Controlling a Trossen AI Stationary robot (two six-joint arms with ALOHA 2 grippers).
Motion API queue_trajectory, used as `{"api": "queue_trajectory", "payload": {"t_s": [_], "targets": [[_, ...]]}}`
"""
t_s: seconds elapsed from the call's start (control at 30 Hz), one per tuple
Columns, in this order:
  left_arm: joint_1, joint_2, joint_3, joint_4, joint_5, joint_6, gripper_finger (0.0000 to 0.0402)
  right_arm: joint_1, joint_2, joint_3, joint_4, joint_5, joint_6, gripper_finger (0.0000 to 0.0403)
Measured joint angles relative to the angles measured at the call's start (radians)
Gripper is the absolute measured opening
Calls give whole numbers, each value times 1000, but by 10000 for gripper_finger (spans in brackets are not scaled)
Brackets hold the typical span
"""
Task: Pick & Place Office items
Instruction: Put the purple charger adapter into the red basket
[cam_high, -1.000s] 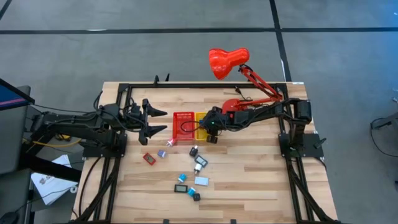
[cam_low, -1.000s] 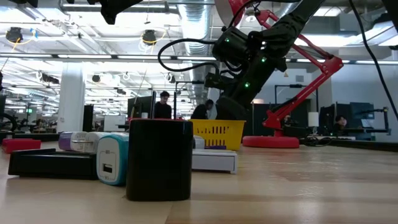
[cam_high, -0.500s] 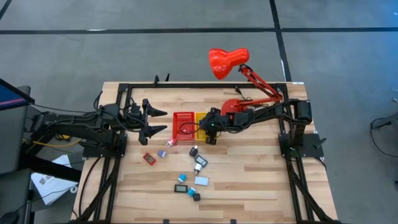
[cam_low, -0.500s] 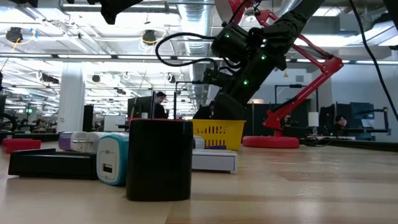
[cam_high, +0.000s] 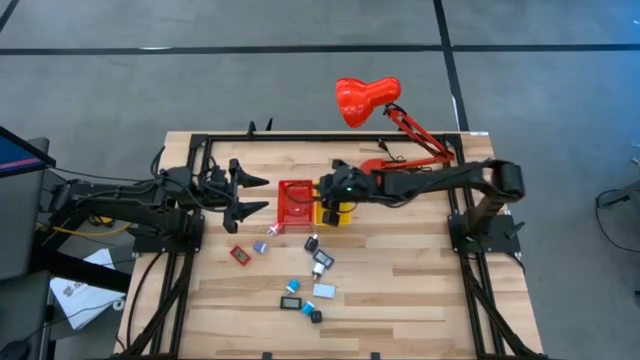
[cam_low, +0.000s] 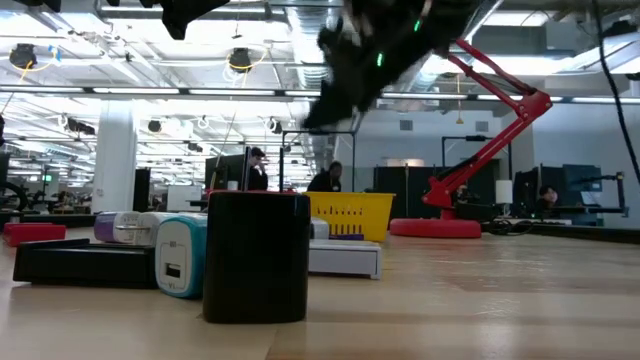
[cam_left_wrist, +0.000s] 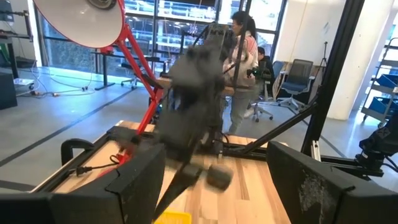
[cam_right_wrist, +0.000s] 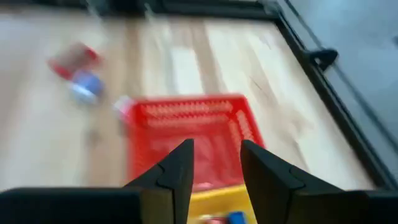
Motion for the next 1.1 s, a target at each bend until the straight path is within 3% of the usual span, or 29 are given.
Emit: {"api": "queue_trajectory", "payload": {"t_s": [0.17,0.27,0.63,0.77,0.9,1.1], "targets": [[0,0,0,7,0,-32,273,25,-122,0,-203,-110,235,125],[0,0,0,9,-1,-45,273,49,-166,-1,-351,-133,289,135],[0,0,0,13,-2,-54,273,170,-159,-30,-514,-133,344,298],[0,0,0,12,-5,-221,273,188,-133,-40,-619,-141,383,322],[-8,-4,1,-96,-17,-279,273,185,-131,-40,-618,-130,389,329],[-42,17,0,-431,-63,-336,273,180,-144,-37,-593,-100,390,329]]}}
